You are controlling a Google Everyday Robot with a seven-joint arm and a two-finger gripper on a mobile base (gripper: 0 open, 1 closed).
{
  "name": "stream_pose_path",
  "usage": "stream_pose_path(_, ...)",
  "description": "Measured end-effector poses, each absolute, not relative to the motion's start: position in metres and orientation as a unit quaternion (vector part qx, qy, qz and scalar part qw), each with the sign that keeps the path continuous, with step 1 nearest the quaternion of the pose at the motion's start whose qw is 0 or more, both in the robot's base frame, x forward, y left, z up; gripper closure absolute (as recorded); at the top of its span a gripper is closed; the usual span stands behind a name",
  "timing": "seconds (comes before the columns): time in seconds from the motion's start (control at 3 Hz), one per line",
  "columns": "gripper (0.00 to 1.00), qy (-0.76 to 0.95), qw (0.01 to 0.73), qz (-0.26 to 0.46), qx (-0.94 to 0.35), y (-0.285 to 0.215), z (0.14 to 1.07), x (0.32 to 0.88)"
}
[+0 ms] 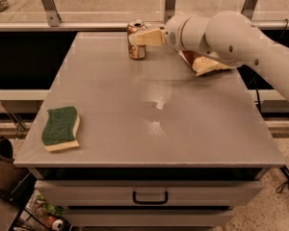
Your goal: Move orange can near sponge
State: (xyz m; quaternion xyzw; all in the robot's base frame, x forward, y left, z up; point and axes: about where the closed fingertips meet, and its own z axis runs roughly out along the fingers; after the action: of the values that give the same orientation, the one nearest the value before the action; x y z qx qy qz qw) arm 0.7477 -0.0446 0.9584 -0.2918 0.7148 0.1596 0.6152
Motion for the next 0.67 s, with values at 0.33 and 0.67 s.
stream_pose_path(0.33,0.00,0.711,0.612,0.181,-0.296,-0.023,0.944,0.773)
stream_pose_path(0.67,0.00,0.708,0.609,0.201,-0.297,-0.006,0.930,0.791)
